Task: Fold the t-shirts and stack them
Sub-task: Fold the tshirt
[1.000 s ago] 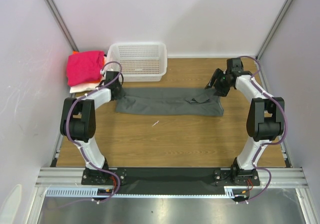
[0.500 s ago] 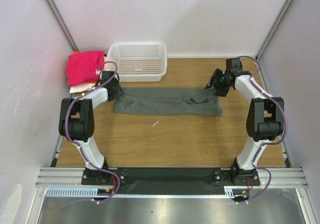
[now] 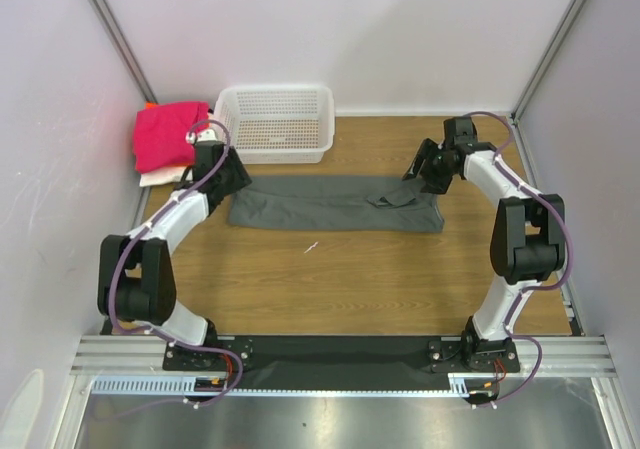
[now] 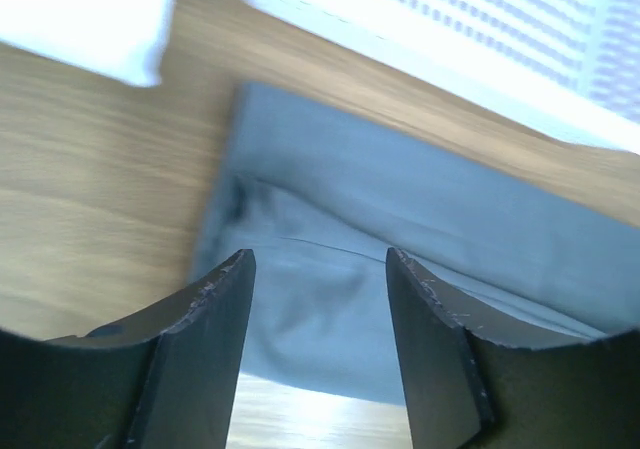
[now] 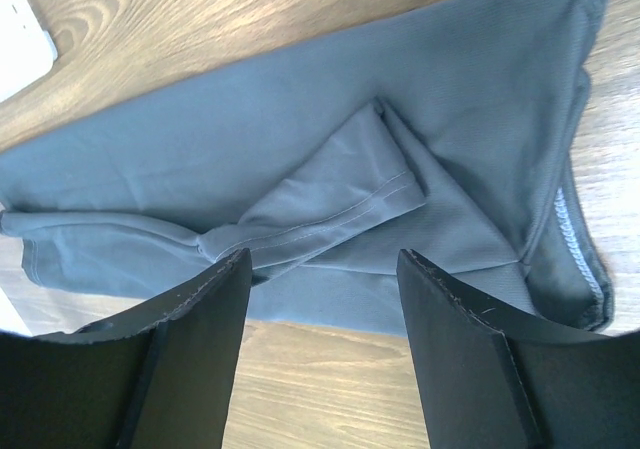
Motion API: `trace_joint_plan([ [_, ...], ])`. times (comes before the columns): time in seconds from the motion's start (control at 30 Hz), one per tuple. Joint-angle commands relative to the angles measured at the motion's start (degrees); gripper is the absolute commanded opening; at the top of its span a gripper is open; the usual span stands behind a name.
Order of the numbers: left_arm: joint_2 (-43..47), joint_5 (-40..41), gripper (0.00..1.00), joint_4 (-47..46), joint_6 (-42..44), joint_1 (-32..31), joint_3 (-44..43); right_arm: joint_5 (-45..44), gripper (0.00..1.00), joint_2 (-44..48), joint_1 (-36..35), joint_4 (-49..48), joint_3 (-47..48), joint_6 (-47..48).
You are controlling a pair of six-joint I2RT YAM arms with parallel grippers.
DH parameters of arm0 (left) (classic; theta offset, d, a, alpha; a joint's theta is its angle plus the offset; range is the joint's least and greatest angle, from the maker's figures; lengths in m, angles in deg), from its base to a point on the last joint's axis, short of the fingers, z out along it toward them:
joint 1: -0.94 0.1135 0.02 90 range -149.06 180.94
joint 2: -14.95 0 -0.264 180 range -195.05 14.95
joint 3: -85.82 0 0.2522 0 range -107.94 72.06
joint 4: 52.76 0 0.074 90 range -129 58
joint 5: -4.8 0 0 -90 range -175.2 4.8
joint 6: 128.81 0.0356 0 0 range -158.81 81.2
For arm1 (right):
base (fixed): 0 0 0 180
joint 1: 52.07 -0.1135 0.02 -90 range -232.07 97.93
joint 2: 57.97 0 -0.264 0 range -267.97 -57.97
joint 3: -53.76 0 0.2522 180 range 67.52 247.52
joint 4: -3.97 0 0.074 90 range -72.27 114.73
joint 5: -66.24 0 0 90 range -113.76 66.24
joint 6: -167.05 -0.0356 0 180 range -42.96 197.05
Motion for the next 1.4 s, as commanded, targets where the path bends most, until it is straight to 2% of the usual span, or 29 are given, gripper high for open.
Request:
trace_joint_plan([
  [0.0, -0.18, -6.36, 0.62, -5.55, -3.00, -1.56, 3.37, 0.39, 0.66, 1.37, -0.79, -0.37, 0.37, 0.64],
  [0.1, -2.55, -9.89, 0.63, -10.64, -5.56, -1.56, 5.39, 0.31, 0.66, 1.37, -1.14, -0.11, 0.19, 0.91],
  [0.27, -5.81, -10.87, 0.65, -17.68, -10.92, -0.33, 8.38, 0.13, 0.66, 2.07, -1.66, 0.07, -0.77, 0.99],
  [0.77, -7.40, -7.27, 0.67, -45.46, -24.81, 3.80, 23.85, 0.04, 0.66, 2.25, -2.98, 0.59, -0.95, 1.17],
  [0.8, -8.36, -7.27, 0.67, -46.17, -25.33, 3.80, 23.42, 0.22, 0.66, 2.07, -3.07, 0.68, -0.78, 1.26],
  [0.87, -9.24, -7.27, 0.67, -40.24, -26.21, 3.80, 20.97, 0.48, 0.66, 1.64, -3.33, 1.03, 0.27, 1.52],
  [0.93, -10.04, -5.16, 0.67, -38.53, -28.75, 3.80, 19.46, 0.40, 0.66, 1.02, -4.21, 2.08, 1.41, 1.96],
  [1.07, -10.65, -3.66, 0.68, -38.61, -33.33, 3.89, 20.69, 0.40, 0.66, 0.76, -5.62, 2.18, 1.07, 1.79],
  [1.2, -11.53, -4.46, 0.68, -38.62, -33.60, 4.07, 20.86, 1.62, 0.66, 0.32, -7.38, 0.95, 1.07, 1.34],
  [1.37, -11.79, -4.54, 0.68, -38.18, -33.69, 4.07, 20.43, 6.98, 0.66, 2.07, -10.01, -5.72, -2.53, 5.81],
])
